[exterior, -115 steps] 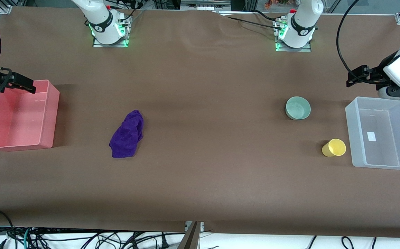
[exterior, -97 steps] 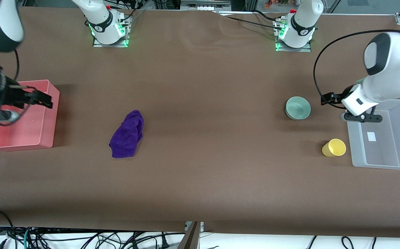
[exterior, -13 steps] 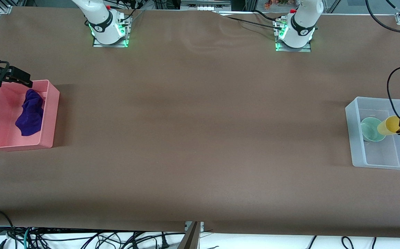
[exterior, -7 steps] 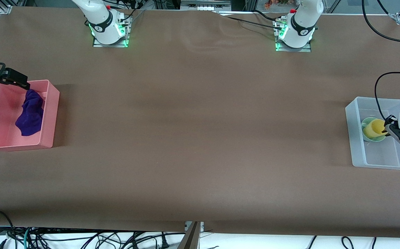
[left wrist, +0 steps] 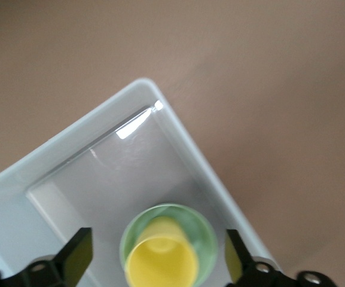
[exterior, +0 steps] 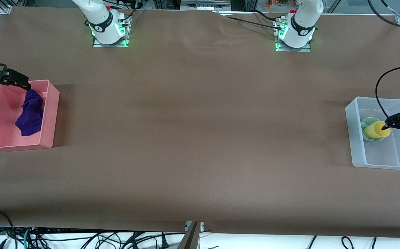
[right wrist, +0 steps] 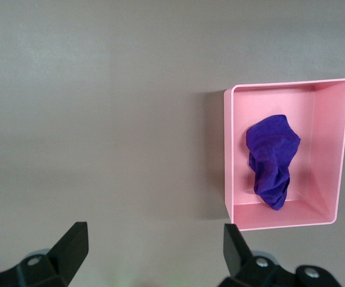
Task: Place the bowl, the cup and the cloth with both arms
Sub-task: 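Open the left gripper and lift it away from the cup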
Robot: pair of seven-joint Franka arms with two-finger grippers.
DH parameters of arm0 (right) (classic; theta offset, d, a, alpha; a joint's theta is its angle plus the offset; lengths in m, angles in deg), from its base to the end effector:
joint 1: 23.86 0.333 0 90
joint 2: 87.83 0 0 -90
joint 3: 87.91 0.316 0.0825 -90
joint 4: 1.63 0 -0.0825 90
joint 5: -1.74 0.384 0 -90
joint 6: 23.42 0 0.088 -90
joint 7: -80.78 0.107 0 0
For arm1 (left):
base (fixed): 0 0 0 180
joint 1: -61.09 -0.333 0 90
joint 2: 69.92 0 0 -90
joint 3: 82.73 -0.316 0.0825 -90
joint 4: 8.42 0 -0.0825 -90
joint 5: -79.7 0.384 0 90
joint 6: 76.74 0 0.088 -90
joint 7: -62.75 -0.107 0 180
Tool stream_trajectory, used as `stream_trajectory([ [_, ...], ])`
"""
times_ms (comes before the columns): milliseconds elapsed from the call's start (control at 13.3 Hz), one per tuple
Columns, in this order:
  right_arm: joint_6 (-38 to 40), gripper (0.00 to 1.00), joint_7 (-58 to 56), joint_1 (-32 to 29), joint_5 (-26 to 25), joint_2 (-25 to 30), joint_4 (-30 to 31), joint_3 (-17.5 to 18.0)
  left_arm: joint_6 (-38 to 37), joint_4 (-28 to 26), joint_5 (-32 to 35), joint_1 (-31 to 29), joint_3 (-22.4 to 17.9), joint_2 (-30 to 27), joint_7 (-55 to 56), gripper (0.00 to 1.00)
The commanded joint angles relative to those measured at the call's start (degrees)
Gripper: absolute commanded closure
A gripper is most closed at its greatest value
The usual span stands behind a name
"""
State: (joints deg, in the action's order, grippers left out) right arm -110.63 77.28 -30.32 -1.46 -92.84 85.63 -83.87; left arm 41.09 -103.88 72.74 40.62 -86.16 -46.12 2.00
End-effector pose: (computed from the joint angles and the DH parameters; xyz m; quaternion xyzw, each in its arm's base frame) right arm 0.5741 -0.0322 0.5937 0.9987 0.0093 -0.0452 0.0225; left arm 0.6112 0.2592 0.3646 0.9559 -0.2904 0.0190 0.0385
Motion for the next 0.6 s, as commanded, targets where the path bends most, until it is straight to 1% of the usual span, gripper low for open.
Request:
stream_trajectory([
  [0,1.2,0.0,-1.0,0.0,0.1,-0.7,-1.8,0.2,-7.8,-0.4,-1.5,4.5,0.0,-5.6,15.9,0.0],
  [75,1.2,0.0,-1.0,0.0,0.1,-0.7,-1.8,0.2,-11.0,-0.4,-1.3,6.2,0.3,-7.3,24.2,0.0],
  [150,1.2,0.0,-1.0,0.0,0.2,-0.7,-1.8,0.2,-13.0,-0.4,-1.2,6.8,1.8,-8.7,31.8,0.0],
  [300,1.2,0.0,-1.0,0.0,0.2,-0.7,-1.8,0.2,-15.5,-0.4,-0.5,7.0,7.3,-10.9,43.6,0.0],
  [450,1.0,0.0,-1.0,0.0,0.1,-0.7,-1.8,0.2,-18.6,-0.3,3.1,7.6,12.8,-13.7,55.7,0.0],
  [525,1.0,0.0,-1.0,0.0,0.1,-0.7,-1.8,0.2,-21.3,0.6,3.7,7.7,14.9,-14.7,60.4,0.0],
])
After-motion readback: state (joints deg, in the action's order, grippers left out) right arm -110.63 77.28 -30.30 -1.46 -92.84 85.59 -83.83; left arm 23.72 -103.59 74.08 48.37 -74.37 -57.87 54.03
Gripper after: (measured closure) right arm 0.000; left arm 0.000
